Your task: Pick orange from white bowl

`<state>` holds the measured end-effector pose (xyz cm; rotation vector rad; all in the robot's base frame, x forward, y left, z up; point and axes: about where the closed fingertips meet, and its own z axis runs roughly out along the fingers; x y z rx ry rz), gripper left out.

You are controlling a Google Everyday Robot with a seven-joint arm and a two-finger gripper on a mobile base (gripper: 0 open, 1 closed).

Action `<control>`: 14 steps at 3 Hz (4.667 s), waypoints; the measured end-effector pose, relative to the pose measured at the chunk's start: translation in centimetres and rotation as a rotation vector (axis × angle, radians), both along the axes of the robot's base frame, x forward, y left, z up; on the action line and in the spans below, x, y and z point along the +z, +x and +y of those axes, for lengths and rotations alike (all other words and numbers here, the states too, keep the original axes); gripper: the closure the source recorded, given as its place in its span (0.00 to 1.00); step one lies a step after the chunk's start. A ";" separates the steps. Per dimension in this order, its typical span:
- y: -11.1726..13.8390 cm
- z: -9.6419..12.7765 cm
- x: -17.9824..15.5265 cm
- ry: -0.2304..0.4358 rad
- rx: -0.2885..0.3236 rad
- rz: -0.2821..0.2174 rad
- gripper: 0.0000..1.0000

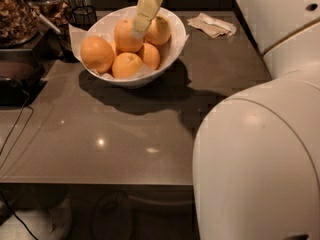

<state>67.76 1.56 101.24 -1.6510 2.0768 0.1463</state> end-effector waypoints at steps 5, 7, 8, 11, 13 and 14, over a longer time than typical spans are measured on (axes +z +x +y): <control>3.1 4.0 -4.4 0.052 -0.055 0.117 0.25; 3.4 4.7 -6.3 0.059 -0.057 0.167 0.27; 3.6 5.1 -7.2 0.060 -0.059 0.189 0.27; 3.9 4.7 -6.8 0.072 -0.054 0.167 0.93; 4.3 5.1 -6.4 0.092 -0.040 0.143 1.00; 3.6 5.4 -4.0 0.143 0.004 0.101 1.00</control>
Offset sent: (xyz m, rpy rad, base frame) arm 0.0247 0.0225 -0.0256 0.0135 0.1223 -0.0552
